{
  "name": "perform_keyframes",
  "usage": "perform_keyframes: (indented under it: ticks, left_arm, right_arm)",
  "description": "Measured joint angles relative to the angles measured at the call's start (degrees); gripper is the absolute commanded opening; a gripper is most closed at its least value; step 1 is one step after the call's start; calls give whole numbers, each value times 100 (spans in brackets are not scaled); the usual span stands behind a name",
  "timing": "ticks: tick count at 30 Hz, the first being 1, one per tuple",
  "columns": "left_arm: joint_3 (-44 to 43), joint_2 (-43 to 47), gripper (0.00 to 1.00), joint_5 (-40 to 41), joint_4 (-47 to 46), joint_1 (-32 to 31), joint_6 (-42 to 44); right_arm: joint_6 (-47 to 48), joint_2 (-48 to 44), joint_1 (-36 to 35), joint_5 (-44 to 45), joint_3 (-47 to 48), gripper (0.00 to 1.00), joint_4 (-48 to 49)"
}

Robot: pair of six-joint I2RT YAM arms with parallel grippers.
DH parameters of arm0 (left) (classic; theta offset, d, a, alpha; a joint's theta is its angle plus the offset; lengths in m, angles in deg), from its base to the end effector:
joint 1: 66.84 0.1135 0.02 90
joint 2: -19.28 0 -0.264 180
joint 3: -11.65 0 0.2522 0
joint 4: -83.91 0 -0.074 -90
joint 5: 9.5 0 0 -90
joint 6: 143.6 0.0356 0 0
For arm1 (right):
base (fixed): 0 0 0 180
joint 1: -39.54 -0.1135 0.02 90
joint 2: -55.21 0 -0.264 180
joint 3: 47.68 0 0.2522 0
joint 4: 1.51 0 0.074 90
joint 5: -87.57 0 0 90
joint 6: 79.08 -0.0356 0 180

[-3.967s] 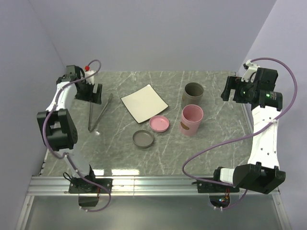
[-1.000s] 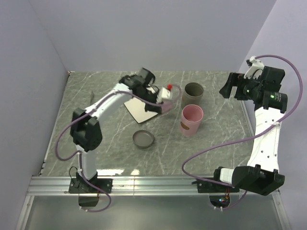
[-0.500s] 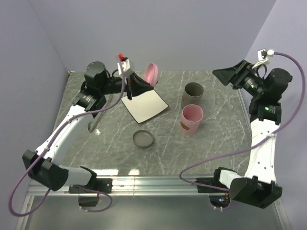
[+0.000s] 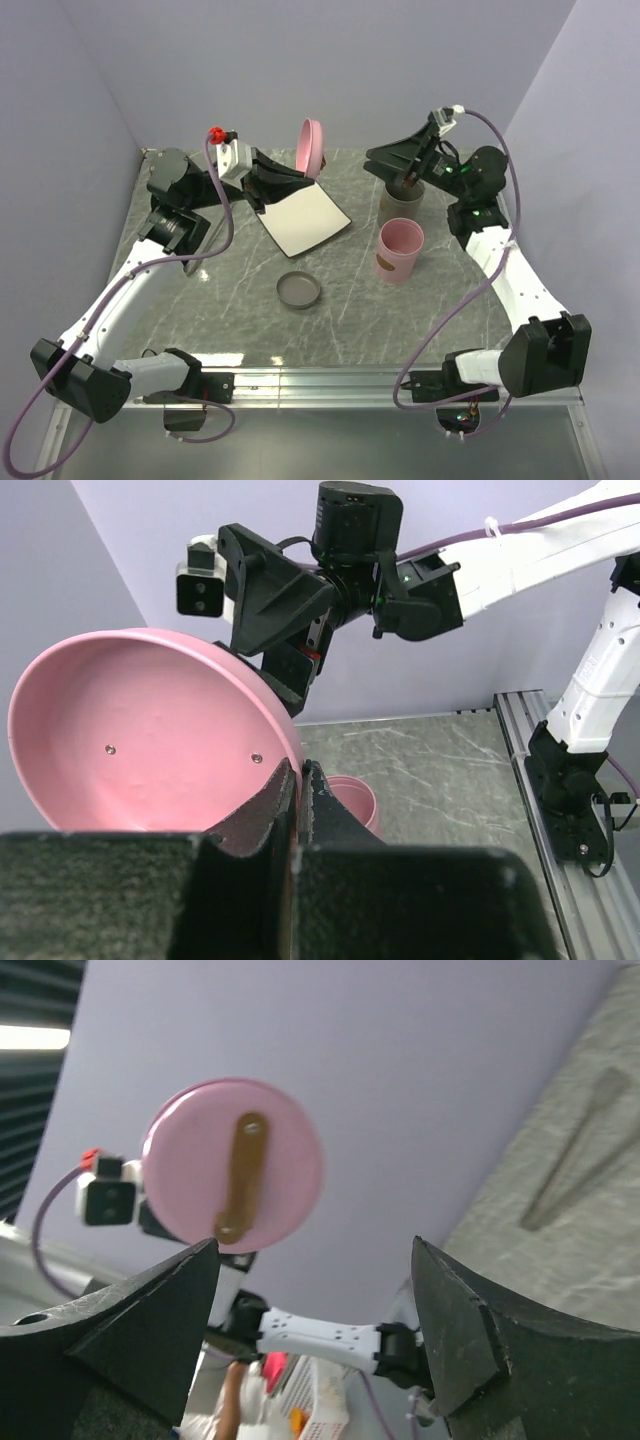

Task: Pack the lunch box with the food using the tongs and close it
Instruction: Pick up the box lid from the center of the board, then close the box lid on the packing box.

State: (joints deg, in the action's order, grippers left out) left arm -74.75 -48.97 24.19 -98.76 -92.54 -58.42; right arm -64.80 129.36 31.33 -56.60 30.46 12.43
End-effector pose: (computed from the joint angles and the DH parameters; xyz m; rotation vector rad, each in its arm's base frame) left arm 0.2119 -0.1349 0.4706 1.0827 0.9662 -1.0294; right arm 0.2826 0.0699 0.4142 -0.0390 1.6530 1.7577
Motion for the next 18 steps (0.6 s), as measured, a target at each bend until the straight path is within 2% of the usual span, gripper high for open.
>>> perform_keyframes:
  ticks: [4,9,18]
  left_arm:
    - [42,-17,0,17,-216,0,-87]
    - [44,-22,1,48,-459,0,-199]
    - [109,-22,0,22,-544,0,-201]
  right_arm:
    - [-411,229,-586,127,103,81,584]
    - [-566,671,-1106,251,382,78,680]
    - [-986,960,-1296,400,415,74,1217]
